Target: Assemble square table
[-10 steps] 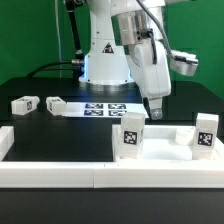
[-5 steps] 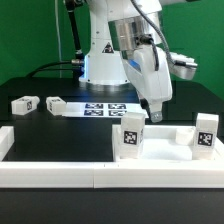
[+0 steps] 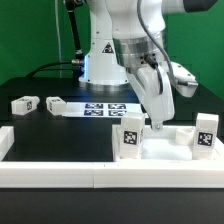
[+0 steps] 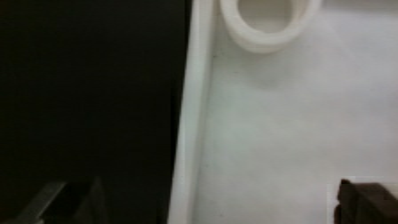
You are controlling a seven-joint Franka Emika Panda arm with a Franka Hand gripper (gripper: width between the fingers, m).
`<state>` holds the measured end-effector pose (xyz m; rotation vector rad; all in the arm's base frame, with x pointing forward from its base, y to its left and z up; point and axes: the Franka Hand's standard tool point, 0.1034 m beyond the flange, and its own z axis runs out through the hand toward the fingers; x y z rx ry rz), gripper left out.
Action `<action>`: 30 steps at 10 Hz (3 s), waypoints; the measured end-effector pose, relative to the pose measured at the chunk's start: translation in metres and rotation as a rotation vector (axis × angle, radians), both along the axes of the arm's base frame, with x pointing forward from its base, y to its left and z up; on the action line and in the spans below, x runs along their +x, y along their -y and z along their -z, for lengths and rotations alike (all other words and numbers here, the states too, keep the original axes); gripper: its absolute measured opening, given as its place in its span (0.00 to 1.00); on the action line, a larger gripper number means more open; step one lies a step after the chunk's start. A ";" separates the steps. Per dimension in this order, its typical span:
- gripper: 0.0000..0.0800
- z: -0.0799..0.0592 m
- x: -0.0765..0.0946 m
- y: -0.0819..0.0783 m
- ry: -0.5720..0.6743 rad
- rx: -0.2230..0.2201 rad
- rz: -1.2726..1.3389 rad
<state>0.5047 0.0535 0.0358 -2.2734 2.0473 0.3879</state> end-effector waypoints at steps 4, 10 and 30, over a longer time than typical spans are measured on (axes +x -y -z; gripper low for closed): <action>0.81 0.004 0.004 0.003 0.139 -0.060 0.056; 0.81 0.025 -0.010 -0.007 0.087 -0.061 0.029; 0.09 0.021 -0.026 0.038 0.130 -0.039 -0.211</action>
Offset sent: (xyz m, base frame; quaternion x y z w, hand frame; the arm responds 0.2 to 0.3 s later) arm -0.0038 0.0122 -0.0054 0.0617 0.0078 0.0130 0.9980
